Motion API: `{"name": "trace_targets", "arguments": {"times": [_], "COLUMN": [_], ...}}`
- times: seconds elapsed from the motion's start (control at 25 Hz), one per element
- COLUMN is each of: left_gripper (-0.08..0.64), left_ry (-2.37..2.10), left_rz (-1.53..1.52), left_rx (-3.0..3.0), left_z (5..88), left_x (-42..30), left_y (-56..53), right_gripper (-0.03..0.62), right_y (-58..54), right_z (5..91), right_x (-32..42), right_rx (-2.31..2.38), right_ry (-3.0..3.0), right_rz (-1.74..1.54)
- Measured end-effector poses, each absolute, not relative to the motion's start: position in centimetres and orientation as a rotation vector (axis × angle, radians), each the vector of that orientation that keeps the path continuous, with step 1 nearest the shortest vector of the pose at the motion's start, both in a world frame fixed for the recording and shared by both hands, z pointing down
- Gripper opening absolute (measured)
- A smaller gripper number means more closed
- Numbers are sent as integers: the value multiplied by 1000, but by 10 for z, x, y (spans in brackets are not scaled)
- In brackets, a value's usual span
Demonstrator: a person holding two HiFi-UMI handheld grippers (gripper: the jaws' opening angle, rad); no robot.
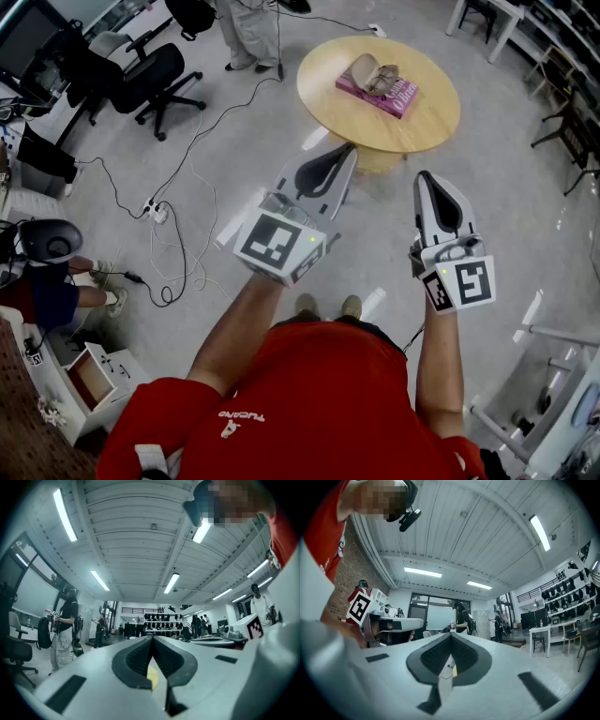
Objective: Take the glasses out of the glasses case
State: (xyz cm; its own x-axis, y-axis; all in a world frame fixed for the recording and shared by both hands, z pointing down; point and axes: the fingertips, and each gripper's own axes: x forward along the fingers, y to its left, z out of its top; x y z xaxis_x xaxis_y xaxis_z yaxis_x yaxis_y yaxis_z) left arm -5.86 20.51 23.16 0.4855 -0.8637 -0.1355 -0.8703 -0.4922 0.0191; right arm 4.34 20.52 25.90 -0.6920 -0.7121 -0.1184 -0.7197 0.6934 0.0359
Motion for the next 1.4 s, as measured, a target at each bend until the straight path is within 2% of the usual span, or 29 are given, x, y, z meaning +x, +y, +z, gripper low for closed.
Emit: {"name": "trace_targets", "arguments": {"times": [0.92,1.4], "left_gripper": [11,11], "left_ry": [1698,1697], "left_rz": [131,133], "left_rx": [-2598,-2612], "left_z": [243,268], "left_x": [1,-9], "left_y": [180,93], "right_gripper": [5,5], "right_y": [184,109], "right_z": [272,295], "right_x": [108,111], "right_rx": [-1000,-1062], "right_ry": [2832,2850], "right_rz": [73,115]}}
